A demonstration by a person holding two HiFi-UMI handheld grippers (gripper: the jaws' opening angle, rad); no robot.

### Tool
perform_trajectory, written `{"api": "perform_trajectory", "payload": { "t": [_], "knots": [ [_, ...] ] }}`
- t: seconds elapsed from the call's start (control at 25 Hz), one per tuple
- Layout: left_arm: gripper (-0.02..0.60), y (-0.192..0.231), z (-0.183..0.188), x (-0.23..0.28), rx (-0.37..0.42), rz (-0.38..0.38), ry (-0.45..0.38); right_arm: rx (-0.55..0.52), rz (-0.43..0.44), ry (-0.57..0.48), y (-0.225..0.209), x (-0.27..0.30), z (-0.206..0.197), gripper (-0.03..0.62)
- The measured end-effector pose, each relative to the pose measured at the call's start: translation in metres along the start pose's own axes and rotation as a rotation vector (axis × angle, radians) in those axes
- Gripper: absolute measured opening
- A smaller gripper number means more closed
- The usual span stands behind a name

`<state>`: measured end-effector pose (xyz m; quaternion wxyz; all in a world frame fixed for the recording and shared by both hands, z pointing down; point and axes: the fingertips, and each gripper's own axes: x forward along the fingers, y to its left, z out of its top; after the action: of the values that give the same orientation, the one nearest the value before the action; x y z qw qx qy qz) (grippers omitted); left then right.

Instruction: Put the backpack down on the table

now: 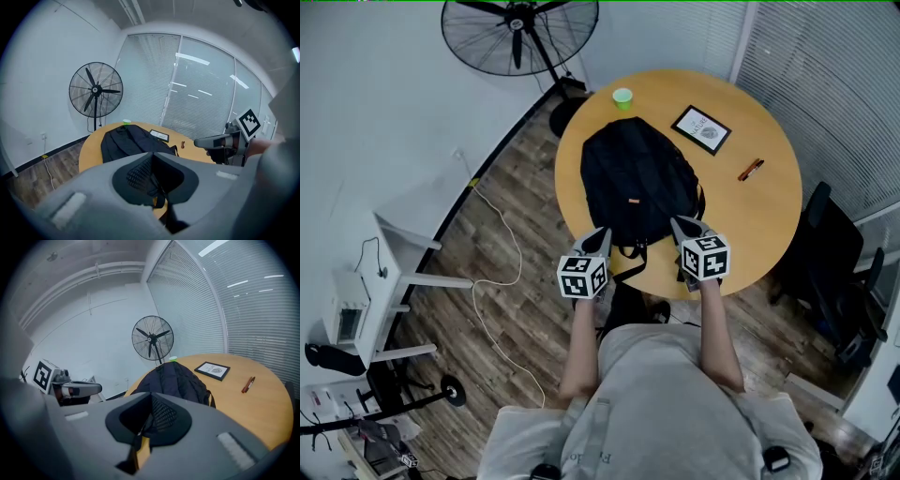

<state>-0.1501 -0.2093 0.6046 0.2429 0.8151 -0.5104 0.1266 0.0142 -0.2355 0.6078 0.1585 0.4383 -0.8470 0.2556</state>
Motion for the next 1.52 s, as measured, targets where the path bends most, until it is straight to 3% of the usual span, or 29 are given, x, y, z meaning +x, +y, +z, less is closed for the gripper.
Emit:
{"api": "perform_trajectory", "payload": {
  "t": [0.28, 0.8, 1.52],
  "knots": [
    [0.006, 0.01, -0.022, -0.003, -0.094, 0.05, 0.128, 0.018, -0.014, 0.008, -0.002, -0.005, -0.007, 0.0],
    [0.006, 0.006, -0.009, -0.009, -0.086, 0.029, 0.032, 0.014, 0.027, 0.01, 0.005, -0.006, -0.009, 0.0],
    [0.006, 0.001, -0.009, -0.009, -0.09, 0.004, 0.028, 0.008, 0.03, 0.016, 0.006, -0.01, -0.011, 0.0]
  ]
}}
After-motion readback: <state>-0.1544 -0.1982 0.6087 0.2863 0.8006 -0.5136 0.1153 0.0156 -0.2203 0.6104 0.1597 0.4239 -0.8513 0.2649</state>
